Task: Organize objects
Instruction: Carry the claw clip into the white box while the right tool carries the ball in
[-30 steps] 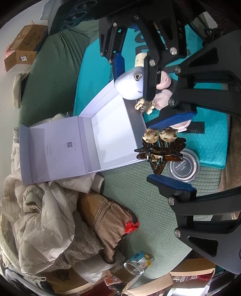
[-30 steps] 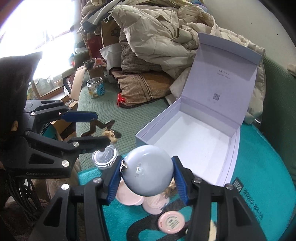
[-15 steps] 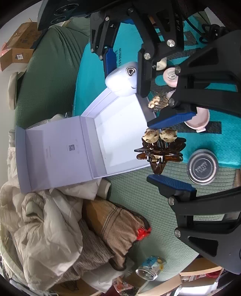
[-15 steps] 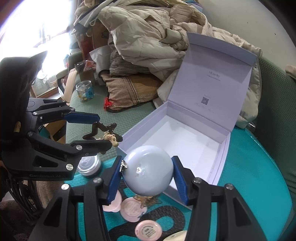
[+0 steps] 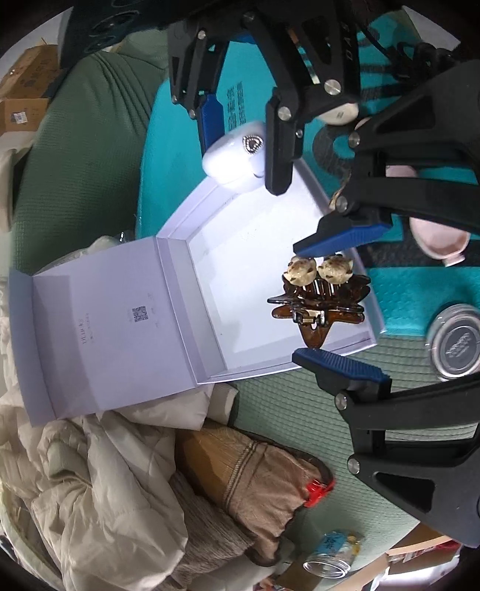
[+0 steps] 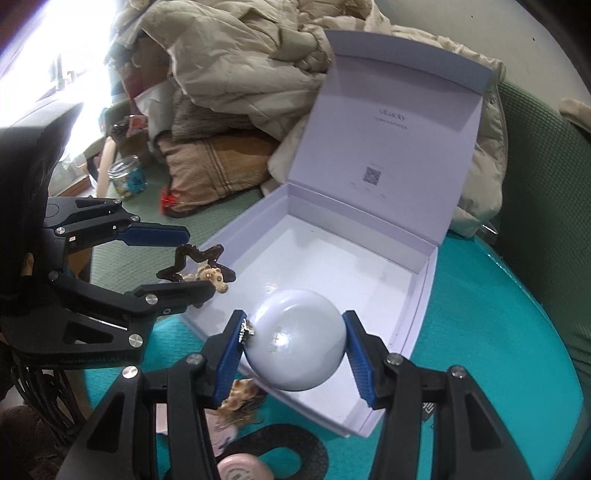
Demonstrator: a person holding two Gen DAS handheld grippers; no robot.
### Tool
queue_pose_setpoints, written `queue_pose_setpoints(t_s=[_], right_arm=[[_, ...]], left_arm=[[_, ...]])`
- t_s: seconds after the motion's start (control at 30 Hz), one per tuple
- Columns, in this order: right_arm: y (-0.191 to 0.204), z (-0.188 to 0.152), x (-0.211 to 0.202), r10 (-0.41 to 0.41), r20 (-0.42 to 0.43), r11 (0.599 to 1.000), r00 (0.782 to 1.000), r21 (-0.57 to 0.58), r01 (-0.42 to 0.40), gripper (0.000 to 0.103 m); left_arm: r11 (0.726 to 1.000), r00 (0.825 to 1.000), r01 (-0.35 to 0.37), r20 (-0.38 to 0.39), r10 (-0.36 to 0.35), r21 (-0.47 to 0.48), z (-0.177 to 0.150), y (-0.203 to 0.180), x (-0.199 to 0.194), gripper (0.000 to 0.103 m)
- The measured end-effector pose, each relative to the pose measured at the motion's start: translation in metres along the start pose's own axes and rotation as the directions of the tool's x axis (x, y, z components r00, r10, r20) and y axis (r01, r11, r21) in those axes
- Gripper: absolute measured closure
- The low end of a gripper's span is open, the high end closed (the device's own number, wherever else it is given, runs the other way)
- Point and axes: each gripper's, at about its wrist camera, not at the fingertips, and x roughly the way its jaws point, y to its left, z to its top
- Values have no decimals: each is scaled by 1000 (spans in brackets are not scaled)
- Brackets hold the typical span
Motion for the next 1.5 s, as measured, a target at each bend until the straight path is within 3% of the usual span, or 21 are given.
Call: queue_pose_setpoints(t_s=[0.37,0.73,1.17,1.5], right_arm=[[-34,3,27,13,-29,998,999,58,-12,50],[-62,24,50,36,-45,994,998,100,-32,50],[-82,47,79,-35,-78,998,996,54,39,50],[-90,60,115,-31,-131,998,991,53,38,50]], left_arm=[[999,999,36,-30,-35,35,10,5,53,54],[997,999,-6,-44,9,82,31,11,81,54],[992,993,-58,-95,69,114,55,25,122,54],[988,984,-100,-133,116,120,63,41,151,54]])
